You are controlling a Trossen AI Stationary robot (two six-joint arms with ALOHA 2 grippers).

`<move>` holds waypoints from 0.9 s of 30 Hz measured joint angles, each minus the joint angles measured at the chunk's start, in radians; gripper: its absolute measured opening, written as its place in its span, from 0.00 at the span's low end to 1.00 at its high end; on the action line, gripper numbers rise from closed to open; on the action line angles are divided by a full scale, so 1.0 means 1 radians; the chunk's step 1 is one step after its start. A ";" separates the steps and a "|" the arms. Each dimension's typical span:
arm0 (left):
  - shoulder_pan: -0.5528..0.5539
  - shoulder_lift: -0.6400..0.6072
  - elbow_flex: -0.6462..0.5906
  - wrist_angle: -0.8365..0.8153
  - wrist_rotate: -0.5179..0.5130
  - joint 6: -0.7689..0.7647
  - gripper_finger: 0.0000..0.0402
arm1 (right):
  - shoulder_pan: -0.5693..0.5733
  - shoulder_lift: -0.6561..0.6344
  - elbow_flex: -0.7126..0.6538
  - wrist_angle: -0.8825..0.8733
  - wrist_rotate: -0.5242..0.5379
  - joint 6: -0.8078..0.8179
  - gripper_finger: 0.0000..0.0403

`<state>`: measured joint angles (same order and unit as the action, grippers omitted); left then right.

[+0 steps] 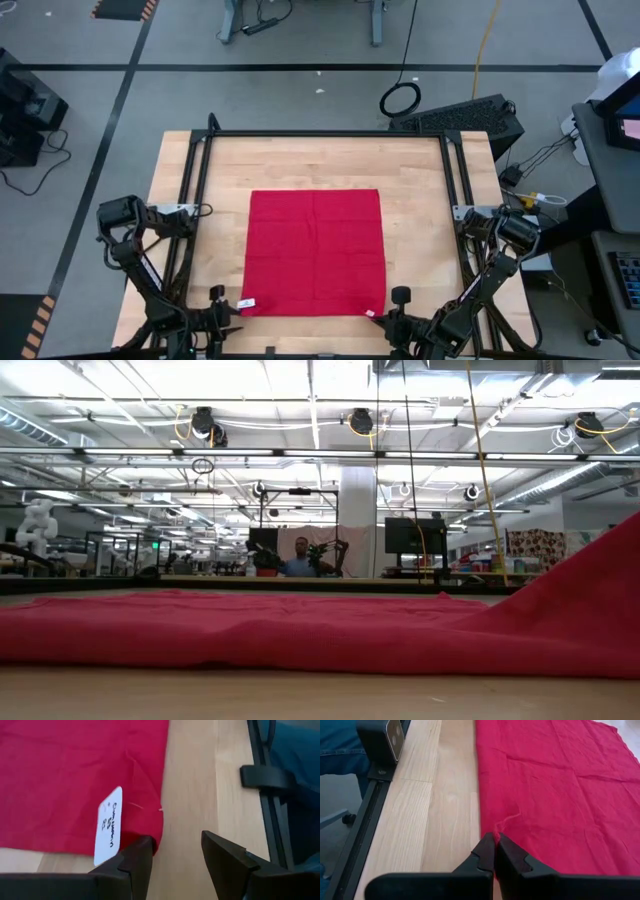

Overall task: Roll towel
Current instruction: Roll the red towel

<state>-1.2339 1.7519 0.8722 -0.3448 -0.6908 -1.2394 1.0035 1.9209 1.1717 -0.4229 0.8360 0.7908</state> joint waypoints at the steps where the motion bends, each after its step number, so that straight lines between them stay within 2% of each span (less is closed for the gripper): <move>1: 0.002 0.000 0.000 0.000 -0.001 0.000 0.44 | 0.000 0.000 0.000 0.000 0.000 -0.004 0.00; 6: 0.010 0.000 0.000 0.018 -0.024 0.060 0.44 | 0.000 0.000 0.000 0.000 0.000 -0.015 0.00; 15: 0.000 0.009 0.000 0.110 -0.086 0.326 0.44 | 0.000 0.000 0.000 -0.035 -0.004 -0.026 0.00; 21: 0.025 0.059 0.000 0.110 -0.086 0.392 0.44 | -0.003 0.000 0.000 -0.035 -0.002 -0.026 0.00; 27: 0.000 0.113 0.000 0.279 -0.067 0.655 0.44 | -0.003 0.000 0.000 -0.035 -0.001 -0.044 0.00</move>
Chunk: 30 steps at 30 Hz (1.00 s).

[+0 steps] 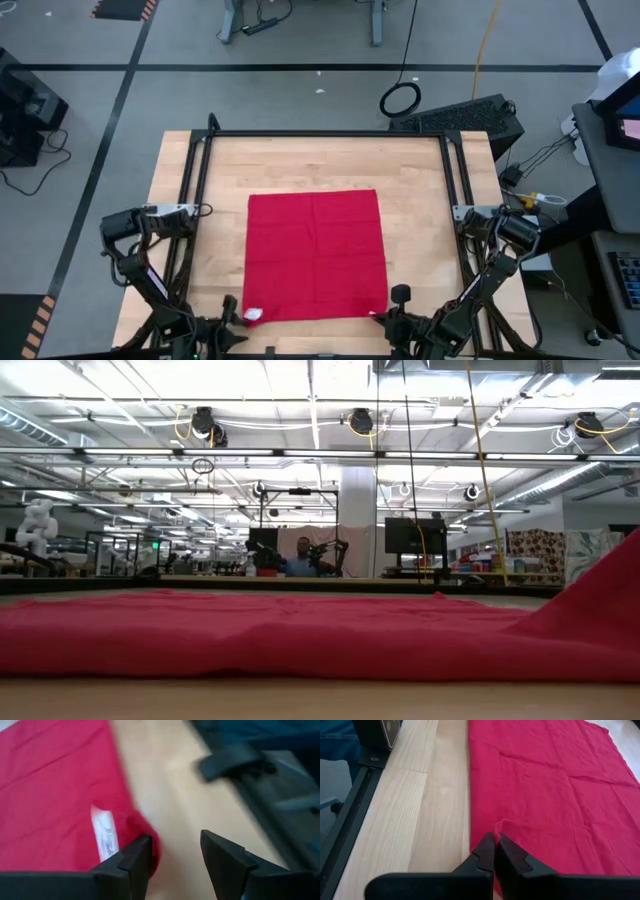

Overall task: Roll towel
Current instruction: Roll the red towel

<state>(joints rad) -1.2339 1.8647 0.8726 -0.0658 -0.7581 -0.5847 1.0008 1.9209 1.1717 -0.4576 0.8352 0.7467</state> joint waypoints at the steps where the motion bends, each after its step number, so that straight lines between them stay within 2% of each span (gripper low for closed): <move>1: -0.007 0.004 0.000 0.021 0.009 0.032 0.44 | 0.000 0.000 0.000 0.000 0.000 0.000 0.00; 7: -0.024 0.004 0.000 0.033 -0.005 0.000 0.44 | 0.000 0.000 0.000 0.000 0.001 -0.001 0.00; 21: 0.018 0.004 0.000 0.051 -0.009 -0.076 0.43 | 0.000 0.000 0.000 0.002 0.002 -0.001 0.00; 30: 0.016 0.004 0.000 0.031 -0.009 -0.143 0.24 | 0.000 0.000 0.000 0.005 0.002 0.000 0.00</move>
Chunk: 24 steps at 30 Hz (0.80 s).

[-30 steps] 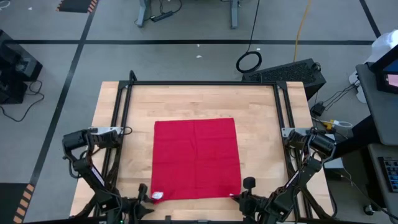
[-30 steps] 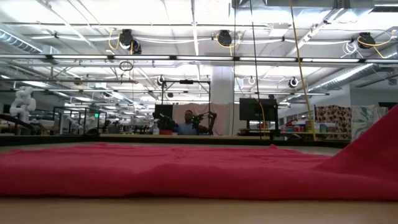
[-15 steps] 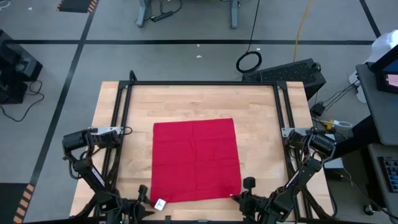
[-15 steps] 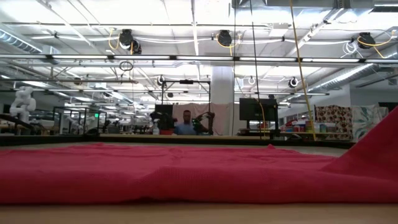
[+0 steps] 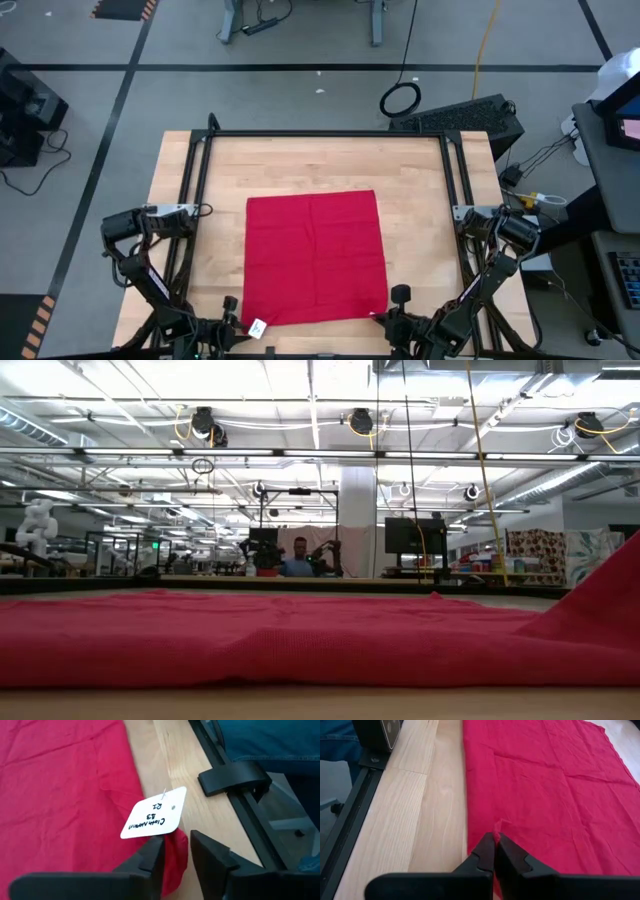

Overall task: Roll towel
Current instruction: Roll the red towel

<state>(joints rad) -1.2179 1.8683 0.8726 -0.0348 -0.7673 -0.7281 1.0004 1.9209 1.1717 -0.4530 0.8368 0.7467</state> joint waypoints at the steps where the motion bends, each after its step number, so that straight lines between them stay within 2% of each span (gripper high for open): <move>1: 0.000 0.000 0.000 0.000 0.000 -0.003 0.22 | 0.000 0.000 0.000 0.000 0.000 0.000 0.00; 6: 0.000 0.000 0.000 0.003 0.000 -0.050 0.17 | 0.000 0.000 0.000 0.000 0.000 0.000 0.00; 10: 0.000 0.000 0.000 -0.004 -0.011 -0.105 0.17 | 0.000 0.000 0.000 0.000 0.000 0.000 0.00; 19: -0.008 -0.001 0.000 0.002 -0.012 -0.105 0.18 | 0.000 0.000 0.000 0.005 -0.001 0.000 0.00; 24: -0.020 -0.008 0.000 -0.007 -0.022 -0.104 0.05 | 0.000 0.000 0.000 0.009 -0.001 0.000 0.00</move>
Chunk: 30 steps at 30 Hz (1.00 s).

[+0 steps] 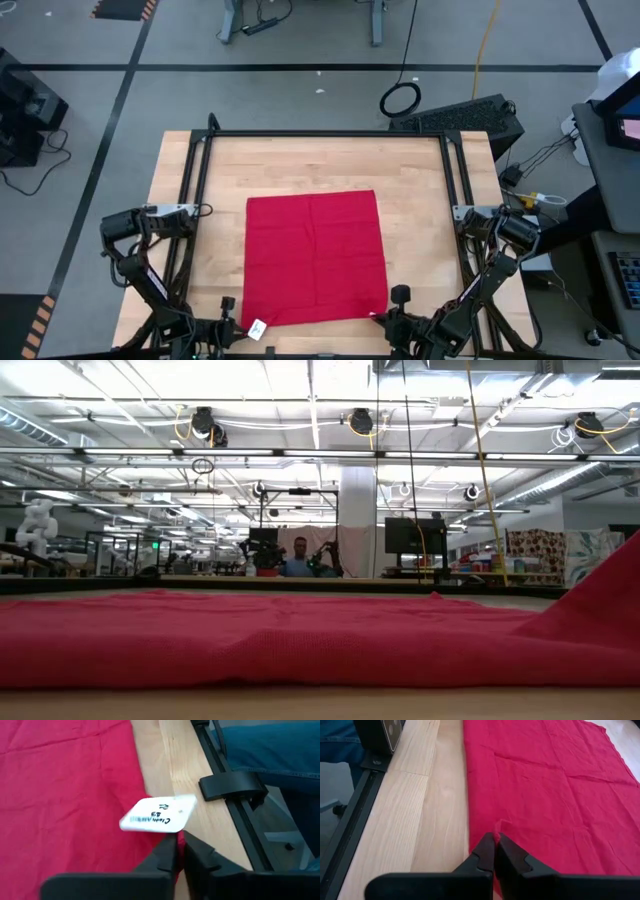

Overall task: Roll towel
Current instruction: Roll the red towel

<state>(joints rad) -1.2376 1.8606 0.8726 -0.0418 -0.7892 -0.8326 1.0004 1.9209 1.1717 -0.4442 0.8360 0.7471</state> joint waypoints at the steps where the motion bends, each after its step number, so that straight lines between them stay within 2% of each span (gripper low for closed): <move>1: -0.004 -0.009 0.000 -0.006 0.000 0.000 0.03 | 0.000 0.000 0.000 -0.001 0.000 0.000 0.00; 6: -0.029 -0.097 0.000 -0.063 -0.043 0.000 0.02 | 0.001 -0.014 0.000 -0.032 0.000 0.000 0.00; 11: -0.048 -0.220 0.000 -0.193 -0.096 -0.001 0.01 | 0.001 -0.068 0.000 -0.062 0.005 -0.002 0.00; 19: -0.047 -0.355 0.000 -0.396 -0.131 -0.018 0.01 | 0.001 -0.160 0.000 -0.085 0.119 -0.002 0.00; 25: -0.038 -0.406 0.000 -0.716 -0.188 -0.215 0.01 | -0.026 -0.170 0.000 -0.168 0.206 0.012 0.00; 30: -0.008 -0.412 0.000 -0.969 -0.208 -0.400 0.01 | -0.084 -0.171 0.000 -0.279 0.213 0.048 0.00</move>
<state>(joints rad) -1.2456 1.4490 0.8722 -1.0108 -0.9972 -1.2331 0.9168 1.7500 1.1713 -0.7230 1.0492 0.7953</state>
